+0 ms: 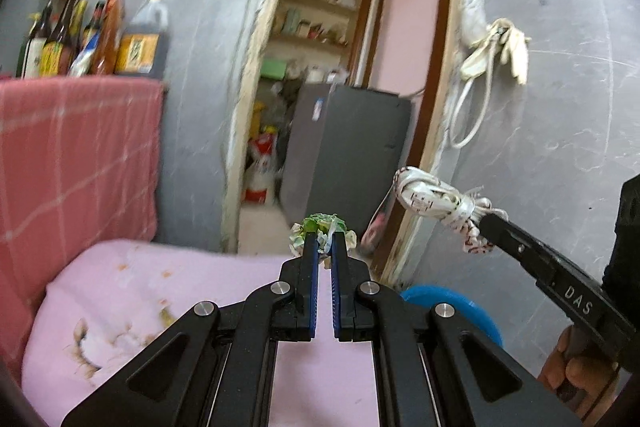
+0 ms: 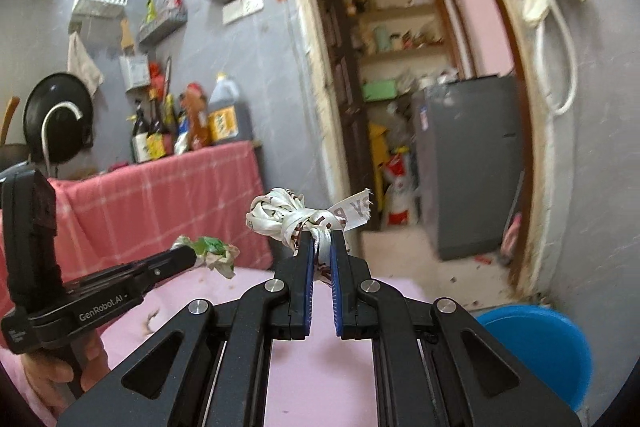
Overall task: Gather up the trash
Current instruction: 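Carry the leaves and ribbon wrapper over the blue basin and open both tools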
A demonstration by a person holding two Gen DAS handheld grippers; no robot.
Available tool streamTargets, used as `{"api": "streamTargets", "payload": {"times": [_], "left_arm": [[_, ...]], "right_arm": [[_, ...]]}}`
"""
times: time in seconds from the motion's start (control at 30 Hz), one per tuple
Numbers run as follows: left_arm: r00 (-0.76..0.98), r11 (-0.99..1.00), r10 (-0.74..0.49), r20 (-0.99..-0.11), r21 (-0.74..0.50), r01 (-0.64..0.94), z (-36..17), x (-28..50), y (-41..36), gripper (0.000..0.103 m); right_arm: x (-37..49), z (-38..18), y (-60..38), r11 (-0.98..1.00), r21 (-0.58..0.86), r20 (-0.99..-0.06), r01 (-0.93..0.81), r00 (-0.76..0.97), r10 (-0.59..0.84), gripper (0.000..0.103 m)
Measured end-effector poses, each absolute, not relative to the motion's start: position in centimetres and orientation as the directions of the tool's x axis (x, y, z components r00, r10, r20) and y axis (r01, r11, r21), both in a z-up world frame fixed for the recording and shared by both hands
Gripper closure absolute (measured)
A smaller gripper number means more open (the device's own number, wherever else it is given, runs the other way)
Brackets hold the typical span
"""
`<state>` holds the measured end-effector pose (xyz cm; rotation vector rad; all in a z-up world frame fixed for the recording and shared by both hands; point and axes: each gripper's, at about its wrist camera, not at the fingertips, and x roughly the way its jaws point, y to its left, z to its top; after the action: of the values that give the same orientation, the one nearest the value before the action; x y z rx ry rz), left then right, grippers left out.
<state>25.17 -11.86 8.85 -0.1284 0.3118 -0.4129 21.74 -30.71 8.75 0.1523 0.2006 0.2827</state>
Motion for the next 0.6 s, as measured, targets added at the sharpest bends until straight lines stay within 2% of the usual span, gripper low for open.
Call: {"api": "streamTargets", "payload": {"times": [0.3, 0.43, 0.6], "left_arm": [[0.856, 0.873, -0.485, -0.176, -0.151, 0.464, 10.3, 24.9, -19.3, 0.099], [0.838, 0.857, -0.514, -0.181, -0.137, 0.496, 9.9, 25.0, -22.0, 0.099], [0.803, 0.835, -0.550, -0.229, -0.129, 0.535, 8.6, 25.7, -25.2, 0.099]], "right_arm": [[19.2, 9.2, -36.1, 0.983, 0.147, -0.106, -0.112, 0.986, 0.129, 0.097], [18.6, 8.9, -38.7, 0.987, 0.150, -0.108, -0.053, 0.992, 0.070, 0.097], [18.3, 7.9, -42.0, 0.985, 0.169, -0.130, 0.017, 0.991, 0.005, 0.097]]}}
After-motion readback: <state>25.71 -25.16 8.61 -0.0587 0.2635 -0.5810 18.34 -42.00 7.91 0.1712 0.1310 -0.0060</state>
